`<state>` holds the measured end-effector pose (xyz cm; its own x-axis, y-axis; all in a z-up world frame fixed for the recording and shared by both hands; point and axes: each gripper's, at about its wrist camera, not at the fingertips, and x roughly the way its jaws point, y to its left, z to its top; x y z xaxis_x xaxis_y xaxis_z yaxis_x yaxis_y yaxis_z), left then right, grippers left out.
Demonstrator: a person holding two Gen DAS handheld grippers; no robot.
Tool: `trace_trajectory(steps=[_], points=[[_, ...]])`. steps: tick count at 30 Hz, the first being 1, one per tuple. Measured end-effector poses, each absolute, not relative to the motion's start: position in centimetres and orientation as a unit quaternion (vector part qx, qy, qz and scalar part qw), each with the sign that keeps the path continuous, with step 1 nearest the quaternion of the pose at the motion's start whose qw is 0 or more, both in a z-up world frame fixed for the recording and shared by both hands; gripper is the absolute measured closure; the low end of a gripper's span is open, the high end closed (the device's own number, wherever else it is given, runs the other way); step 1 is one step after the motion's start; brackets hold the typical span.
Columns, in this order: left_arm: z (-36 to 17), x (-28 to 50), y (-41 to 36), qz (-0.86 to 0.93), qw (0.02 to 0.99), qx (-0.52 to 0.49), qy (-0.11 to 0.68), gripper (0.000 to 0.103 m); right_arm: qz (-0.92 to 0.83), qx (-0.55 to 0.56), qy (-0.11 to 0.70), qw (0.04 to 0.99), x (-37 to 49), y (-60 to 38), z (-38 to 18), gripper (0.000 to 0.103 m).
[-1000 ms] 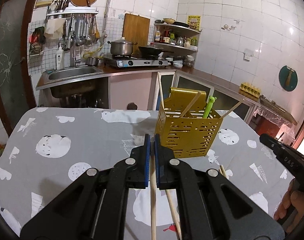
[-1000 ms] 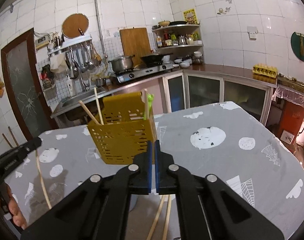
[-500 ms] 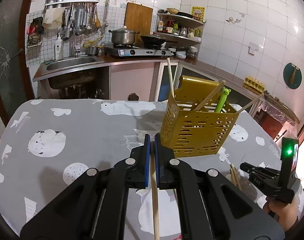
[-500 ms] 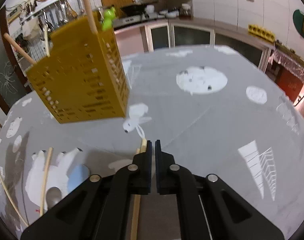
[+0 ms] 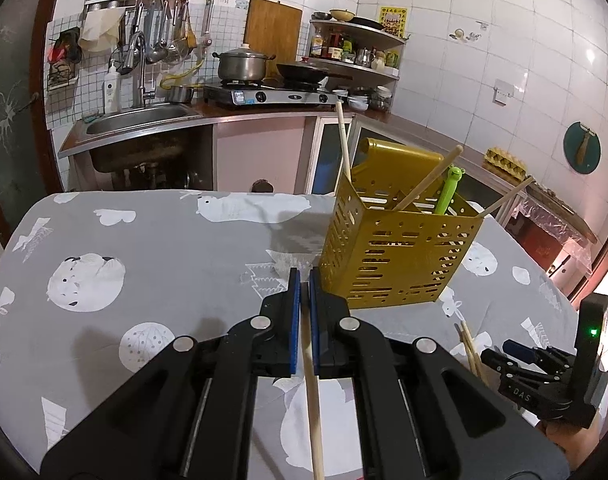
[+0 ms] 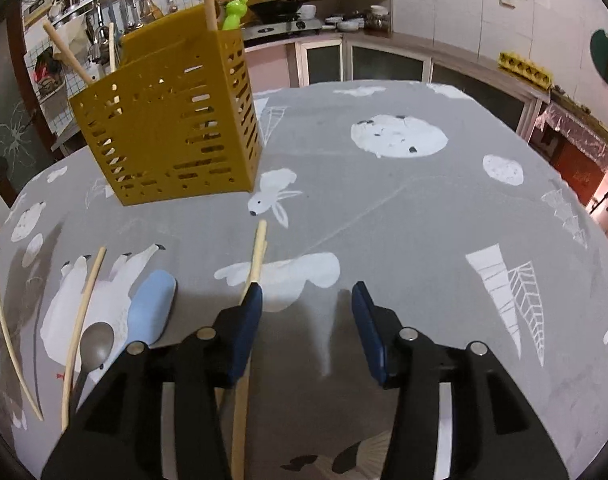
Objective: Organize utensils
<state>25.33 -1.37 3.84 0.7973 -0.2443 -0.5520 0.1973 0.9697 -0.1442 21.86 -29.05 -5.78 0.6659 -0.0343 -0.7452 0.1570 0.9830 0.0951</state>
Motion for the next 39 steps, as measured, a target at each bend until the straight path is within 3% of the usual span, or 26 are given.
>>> trace_trajectory(steps=[9,17,19,21,25,39], points=[[3.2,25.7,-1.1,-0.115,0.945,-0.042,0.303,0.100,-0.045,0.068,0.425,0.901,22.9,-28.3,-6.5,0.071],[2.9,26.1,-1.8,-0.120,0.944,-0.035,0.304,0.100,-0.061,0.050,0.441,0.894,26.2,-27.8,-6.4,0.076],[2.9,26.2,-2.0,-0.122,0.944,-0.034,0.305,0.100,-0.063,0.046,0.447,0.891,27.2,-27.7,-6.3,0.081],[2.9,26.1,-2.2,-0.121,0.945,-0.033,0.303,0.100,-0.061,0.048,0.453,0.888,28.0,-27.6,-6.1,0.096],[3.1,26.0,-2.1,-0.122,0.945,-0.033,0.301,0.100,-0.056,0.063,0.447,0.890,28.0,-27.9,-5.9,0.097],[6.3,22.5,-0.4,-0.124,0.963,-0.048,0.233,0.100,-0.015,0.115,0.235,0.965,19.1,-28.8,3.4,0.097]])
